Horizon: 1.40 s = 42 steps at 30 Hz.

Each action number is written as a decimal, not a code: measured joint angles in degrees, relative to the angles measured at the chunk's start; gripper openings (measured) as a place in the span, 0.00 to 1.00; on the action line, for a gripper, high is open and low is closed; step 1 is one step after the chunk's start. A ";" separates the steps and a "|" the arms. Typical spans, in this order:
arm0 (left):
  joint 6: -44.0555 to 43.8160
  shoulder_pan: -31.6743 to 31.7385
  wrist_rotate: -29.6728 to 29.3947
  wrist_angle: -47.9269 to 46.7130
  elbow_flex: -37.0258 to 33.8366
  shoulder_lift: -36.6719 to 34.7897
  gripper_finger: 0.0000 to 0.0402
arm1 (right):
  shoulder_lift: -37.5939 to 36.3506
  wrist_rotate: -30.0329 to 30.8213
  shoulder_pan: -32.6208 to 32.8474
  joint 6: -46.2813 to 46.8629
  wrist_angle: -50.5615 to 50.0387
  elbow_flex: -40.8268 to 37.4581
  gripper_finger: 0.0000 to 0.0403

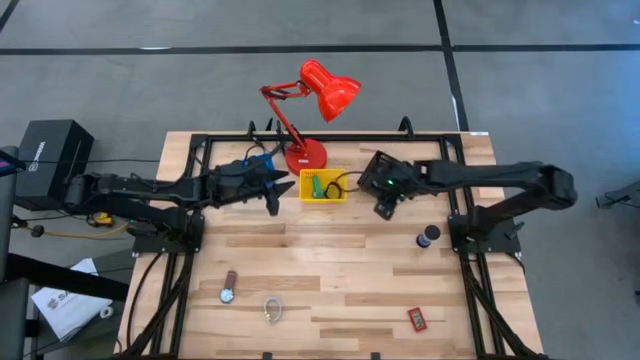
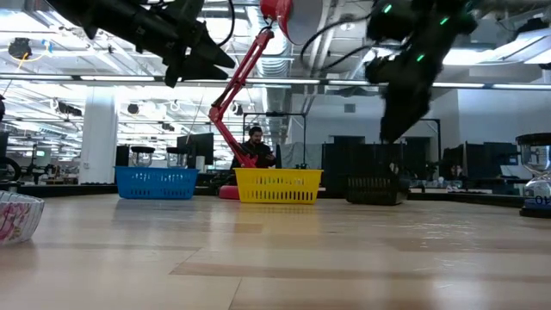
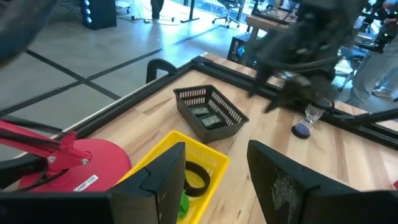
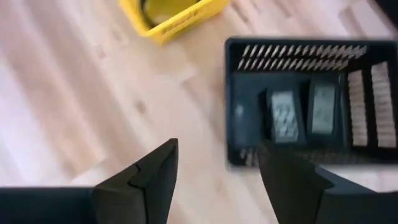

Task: Pick & Place Office items
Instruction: Put the blue hourglass into the blue bin

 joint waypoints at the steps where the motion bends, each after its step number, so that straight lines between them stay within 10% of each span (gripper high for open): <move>1: 0.00 0.36 -0.02 0.14 0.00 -0.01 0.42 | -1.73 -0.05 1.15 1.93 -2.14 0.02 0.52; 14: 0.00 1.54 -0.13 1.23 0.00 0.00 0.42 | -13.11 -6.32 19.29 29.37 -28.14 0.04 0.52; 42: 0.00 1.54 -0.11 3.73 0.02 -0.01 0.42 | 0.76 -10.75 22.41 30.68 -35.21 0.02 0.65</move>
